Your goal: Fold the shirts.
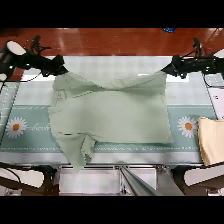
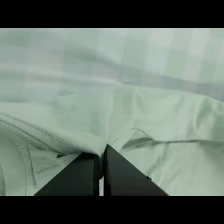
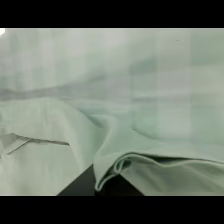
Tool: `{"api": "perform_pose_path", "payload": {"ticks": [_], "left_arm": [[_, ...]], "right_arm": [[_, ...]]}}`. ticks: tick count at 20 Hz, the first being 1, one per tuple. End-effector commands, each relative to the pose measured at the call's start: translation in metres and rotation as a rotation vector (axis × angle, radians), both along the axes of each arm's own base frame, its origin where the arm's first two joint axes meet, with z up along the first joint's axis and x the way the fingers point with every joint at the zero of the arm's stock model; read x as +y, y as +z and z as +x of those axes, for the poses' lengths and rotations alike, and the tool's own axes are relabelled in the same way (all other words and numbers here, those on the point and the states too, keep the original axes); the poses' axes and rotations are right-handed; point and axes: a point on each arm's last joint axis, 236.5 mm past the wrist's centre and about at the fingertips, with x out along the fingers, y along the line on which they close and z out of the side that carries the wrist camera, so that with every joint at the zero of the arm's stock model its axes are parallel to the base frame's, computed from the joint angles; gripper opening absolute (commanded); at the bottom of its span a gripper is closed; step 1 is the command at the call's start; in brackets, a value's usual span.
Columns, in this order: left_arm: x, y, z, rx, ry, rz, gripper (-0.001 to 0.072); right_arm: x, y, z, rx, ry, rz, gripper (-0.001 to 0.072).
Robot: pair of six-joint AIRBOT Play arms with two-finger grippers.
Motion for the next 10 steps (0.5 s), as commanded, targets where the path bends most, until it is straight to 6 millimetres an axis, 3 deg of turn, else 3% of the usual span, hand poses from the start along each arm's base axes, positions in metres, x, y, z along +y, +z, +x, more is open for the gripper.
{"api": "perform_pose_path", "payload": {"ticks": [1, 4, 8, 10], "left_arm": [[0.005, -0.005, -0.002, 0.058, -0.032, -0.004, 0.0024], [0.03, -0.007, -0.031, 0.147, -0.089, 0.029, 0.0024], [0.056, -0.045, -0.097, 0.407, -0.205, 0.206, 0.0024], [0.064, -0.061, -0.117, 0.484, -0.232, 0.261, 0.0024]], "right_arm": [[-0.005, -0.018, -0.003, 0.063, 0.023, -0.001, 0.002], [-0.025, -0.017, -0.027, 0.12, 0.07, -0.013, 0.002], [-0.042, -0.041, -0.069, 0.271, 0.166, -0.141, 0.002], [-0.041, -0.049, -0.082, 0.316, 0.21, -0.184, 0.002]]}}
